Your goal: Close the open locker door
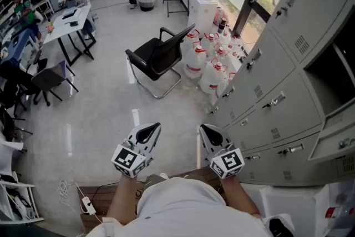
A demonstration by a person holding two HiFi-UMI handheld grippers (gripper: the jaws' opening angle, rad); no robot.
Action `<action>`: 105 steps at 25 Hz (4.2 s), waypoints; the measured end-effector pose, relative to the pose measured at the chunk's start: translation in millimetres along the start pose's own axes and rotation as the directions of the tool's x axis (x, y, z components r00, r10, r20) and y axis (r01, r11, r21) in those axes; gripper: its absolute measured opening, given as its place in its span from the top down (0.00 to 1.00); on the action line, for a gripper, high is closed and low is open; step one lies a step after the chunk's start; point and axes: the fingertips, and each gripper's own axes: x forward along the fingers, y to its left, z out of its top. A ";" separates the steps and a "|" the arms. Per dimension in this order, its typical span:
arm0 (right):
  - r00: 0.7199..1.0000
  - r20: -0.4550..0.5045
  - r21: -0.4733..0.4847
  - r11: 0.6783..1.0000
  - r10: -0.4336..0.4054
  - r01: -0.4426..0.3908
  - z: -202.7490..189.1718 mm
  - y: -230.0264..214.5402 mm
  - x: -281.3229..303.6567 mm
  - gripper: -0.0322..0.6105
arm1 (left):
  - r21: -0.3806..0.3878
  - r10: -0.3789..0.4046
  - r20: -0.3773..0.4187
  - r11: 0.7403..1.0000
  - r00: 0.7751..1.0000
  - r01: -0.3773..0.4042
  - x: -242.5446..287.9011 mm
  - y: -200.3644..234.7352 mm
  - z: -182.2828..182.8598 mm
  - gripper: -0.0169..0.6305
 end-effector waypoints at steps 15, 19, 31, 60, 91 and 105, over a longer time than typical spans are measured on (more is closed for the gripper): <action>0.998 0.042 0.052 0.998 -0.045 0.043 -20.3 0.4 45.2 0.94 | -0.016 -0.056 -0.052 0.998 0.997 0.055 4.3 58.7 -33.1 0.97; 0.997 0.035 0.059 0.996 -0.068 0.065 -45.4 -39.5 58.1 0.94 | -0.008 -0.063 -0.058 0.998 0.996 0.063 41.5 68.2 -52.2 0.97; 0.984 0.049 0.035 0.985 -0.168 0.167 -95.4 -182.7 100.8 0.94 | 0.014 -0.198 -0.051 0.980 0.979 0.199 224.9 102.8 -93.9 0.97; 0.674 -0.005 0.119 0.669 -0.738 0.734 -99.2 -351.7 43.9 0.94 | -0.013 -0.793 -0.109 0.604 0.599 0.797 478.4 32.4 -88.1 0.97; -0.281 -0.105 0.105 -0.291 -0.954 0.951 -105.3 -194.9 -146.1 0.94 | -0.102 -0.945 -0.133 -0.286 -0.298 0.953 423.9 -193.0 -116.8 0.97; -0.463 -0.029 0.032 -0.464 -0.886 0.885 -67.7 -123.8 -247.2 0.94 | -0.070 -0.906 -0.120 -0.399 -0.405 0.914 362.5 -280.4 -99.7 0.97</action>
